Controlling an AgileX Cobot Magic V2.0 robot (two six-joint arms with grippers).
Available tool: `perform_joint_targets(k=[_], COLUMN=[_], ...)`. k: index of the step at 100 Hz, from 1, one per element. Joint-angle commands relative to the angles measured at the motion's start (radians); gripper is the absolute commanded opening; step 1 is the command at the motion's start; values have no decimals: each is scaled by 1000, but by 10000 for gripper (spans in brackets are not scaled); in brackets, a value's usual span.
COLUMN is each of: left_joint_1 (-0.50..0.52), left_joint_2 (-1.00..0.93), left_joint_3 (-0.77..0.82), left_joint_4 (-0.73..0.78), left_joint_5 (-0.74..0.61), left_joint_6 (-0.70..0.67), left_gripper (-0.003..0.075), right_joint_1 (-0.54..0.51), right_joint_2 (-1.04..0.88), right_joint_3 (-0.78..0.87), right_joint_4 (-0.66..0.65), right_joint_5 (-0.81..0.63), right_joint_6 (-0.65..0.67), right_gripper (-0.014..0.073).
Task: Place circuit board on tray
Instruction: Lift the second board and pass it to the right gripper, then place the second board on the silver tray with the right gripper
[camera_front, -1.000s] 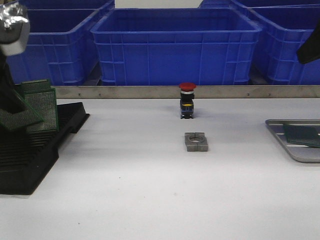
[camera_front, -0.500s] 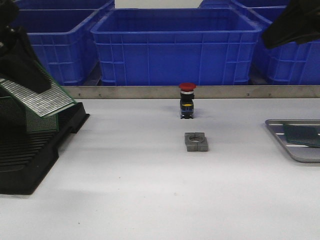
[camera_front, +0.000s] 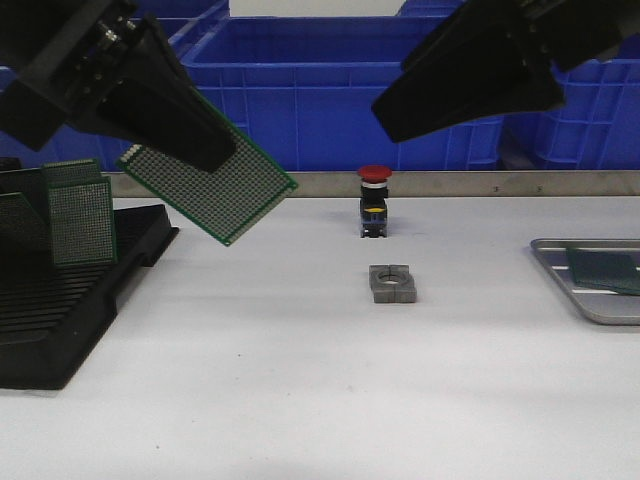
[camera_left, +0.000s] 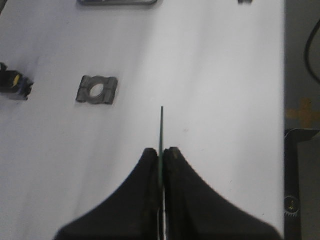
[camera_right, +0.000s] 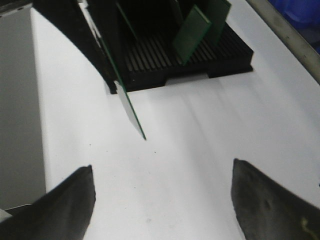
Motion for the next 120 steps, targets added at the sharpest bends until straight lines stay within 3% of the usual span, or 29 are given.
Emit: perform_joint_targets(k=[1,26,45,64,76,88,102,114,120], left_joint_1=[-10,-10,-10,-10,-10,-10,-10,-10,-10], left_joint_2=[-35,-35,-35,-35,-35,-35,-35,-35,-35], left_joint_3=[-33,-33,-33,-33,-33,-33,-33,-33,-33], left_joint_4=[-130,-281,-288,-289,-302,-309,-309,-309,-309], left_joint_5=[37,116,120,122,122,120,120,120,120], left_joint_6=[40,128,131,131,131,131,131,131,131], left_gripper=[-20,-20,-20,-20,-20,-20,-20,11,105], right_joint_1=[30,99,148,158,158,158,158,158,158], right_joint_2=[-31,-25,30,55,61,67,67,67,67], right_joint_3=[-30,-30,-30,-30,-30,-30,-30,-30,-30], right_joint_4=[37,37,46,138,141,141,141,141,141], right_joint_5=[15,13,13,-22,-49,-35,-26,-23,-23], right_joint_6=[-36,-36,-36,-36,-36,-36,-36,-35,-35], right_gripper=[578,578,578,559,409,168,-45,-122,-121])
